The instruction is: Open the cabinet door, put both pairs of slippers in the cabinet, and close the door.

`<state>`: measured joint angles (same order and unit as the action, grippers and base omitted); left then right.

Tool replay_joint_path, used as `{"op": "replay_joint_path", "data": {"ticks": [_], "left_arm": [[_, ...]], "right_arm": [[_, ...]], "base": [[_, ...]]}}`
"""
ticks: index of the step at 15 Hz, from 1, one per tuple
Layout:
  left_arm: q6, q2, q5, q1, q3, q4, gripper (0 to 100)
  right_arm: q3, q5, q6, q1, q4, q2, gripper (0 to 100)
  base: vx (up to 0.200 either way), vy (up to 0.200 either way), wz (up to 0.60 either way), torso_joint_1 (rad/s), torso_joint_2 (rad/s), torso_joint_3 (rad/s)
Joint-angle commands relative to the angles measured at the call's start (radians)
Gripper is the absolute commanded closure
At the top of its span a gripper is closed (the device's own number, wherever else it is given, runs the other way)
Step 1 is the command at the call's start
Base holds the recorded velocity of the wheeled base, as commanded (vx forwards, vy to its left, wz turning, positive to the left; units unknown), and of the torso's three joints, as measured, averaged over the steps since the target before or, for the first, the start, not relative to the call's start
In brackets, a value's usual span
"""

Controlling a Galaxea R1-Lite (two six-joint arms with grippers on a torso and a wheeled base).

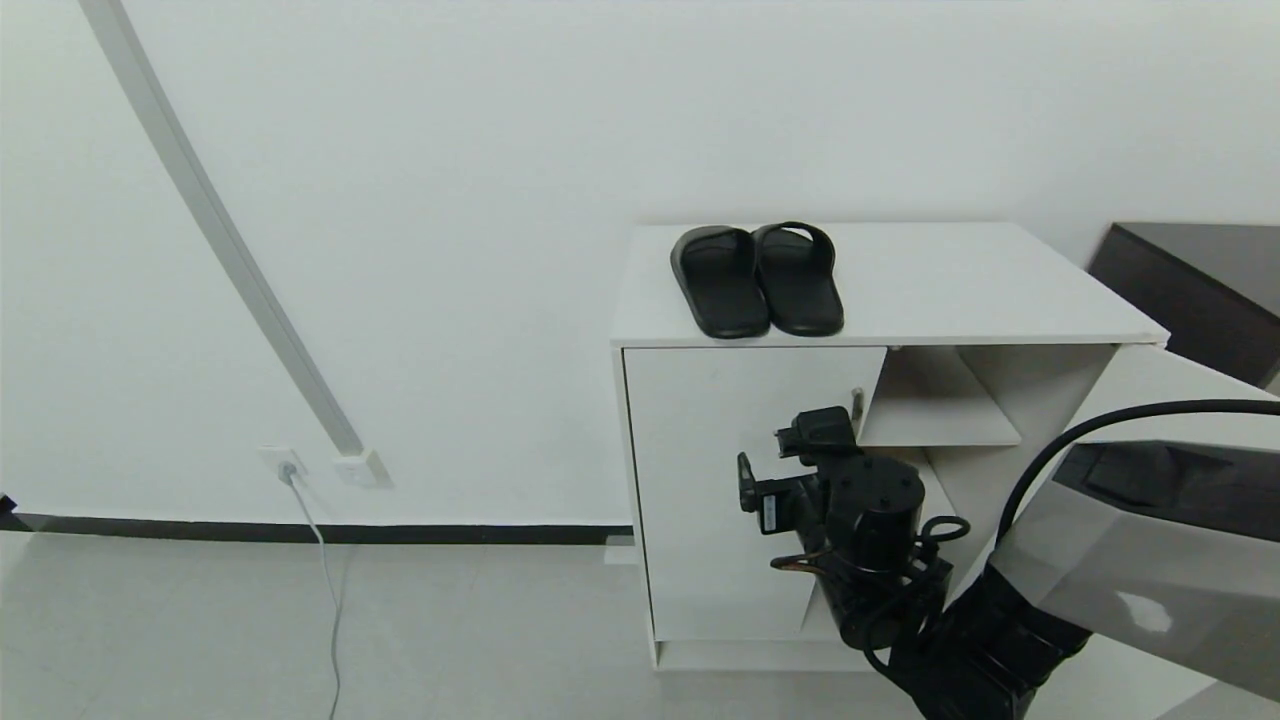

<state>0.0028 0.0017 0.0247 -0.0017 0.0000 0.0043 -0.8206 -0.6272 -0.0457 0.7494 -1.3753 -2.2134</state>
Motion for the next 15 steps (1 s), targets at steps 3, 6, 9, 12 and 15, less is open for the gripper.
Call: {"op": "replay_joint_path", "data": {"ticks": [3, 6, 9, 12, 15], "left_arm": [[0.0, 0.001, 0.0, 0.0, 0.0, 0.0, 100], [0.0, 0.001, 0.0, 0.0, 0.0, 0.0, 100], [0.0, 0.001, 0.001, 0.0, 0.0, 0.0, 100], [0.0, 0.001, 0.001, 0.0, 0.0, 0.0, 100], [0.0, 0.001, 0.001, 0.0, 0.0, 0.0, 100]], "right_arm": [[0.001, 0.0, 0.0, 0.001, -0.001, -0.002, 0], [0.005, 0.0, 0.0, 0.001, -0.001, -0.002, 0], [0.005, 0.001, 0.0, 0.001, 0.001, -0.002, 0], [0.006, 0.006, 0.001, -0.001, -0.002, -0.002, 0], [0.015, 0.017, 0.001, -0.001, -0.004, -0.002, 0]], "base": [[0.0, 0.0, 0.0, 0.224, -0.55, -0.33], [0.0, 0.0, 0.0, 0.255, -0.58, -0.333], [0.0, 0.0, 0.0, 0.256, -0.58, -0.326], [0.0, 0.0, 0.0, 0.194, -0.43, -0.24], [0.0, 0.0, 0.0, 0.1, -0.23, -0.123]]}}
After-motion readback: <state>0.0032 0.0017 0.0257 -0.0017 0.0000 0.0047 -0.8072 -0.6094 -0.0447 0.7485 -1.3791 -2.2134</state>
